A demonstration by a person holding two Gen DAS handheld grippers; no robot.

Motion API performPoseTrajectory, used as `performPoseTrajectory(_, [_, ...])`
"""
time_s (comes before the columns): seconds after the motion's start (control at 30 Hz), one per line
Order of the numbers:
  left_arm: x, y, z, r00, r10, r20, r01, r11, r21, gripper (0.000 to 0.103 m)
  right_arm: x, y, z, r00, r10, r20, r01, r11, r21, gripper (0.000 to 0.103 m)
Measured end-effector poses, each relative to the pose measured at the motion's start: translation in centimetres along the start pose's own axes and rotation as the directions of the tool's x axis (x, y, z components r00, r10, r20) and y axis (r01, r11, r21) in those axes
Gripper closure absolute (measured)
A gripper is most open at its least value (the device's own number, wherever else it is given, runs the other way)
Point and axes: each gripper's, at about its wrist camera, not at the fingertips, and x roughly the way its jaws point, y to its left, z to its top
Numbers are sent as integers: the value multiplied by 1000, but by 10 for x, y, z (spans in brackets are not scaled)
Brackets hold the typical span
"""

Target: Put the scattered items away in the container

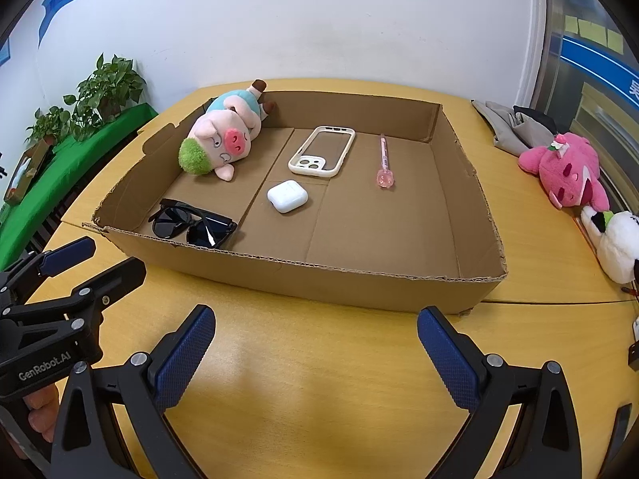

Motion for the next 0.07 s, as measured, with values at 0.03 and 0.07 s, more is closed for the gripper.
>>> performPoseTrajectory(0.03, [0, 0, 0, 1000, 18, 1, -18, 1000, 1, 23, 0, 0, 0, 1000, 1, -1, -1, 1000, 0, 0])
performPoseTrajectory(0.07, [1, 2, 1, 1000, 22, -1, -22, 1000, -4, 23, 0, 1, 0, 1000, 1, -2, -1, 1000, -1, 0])
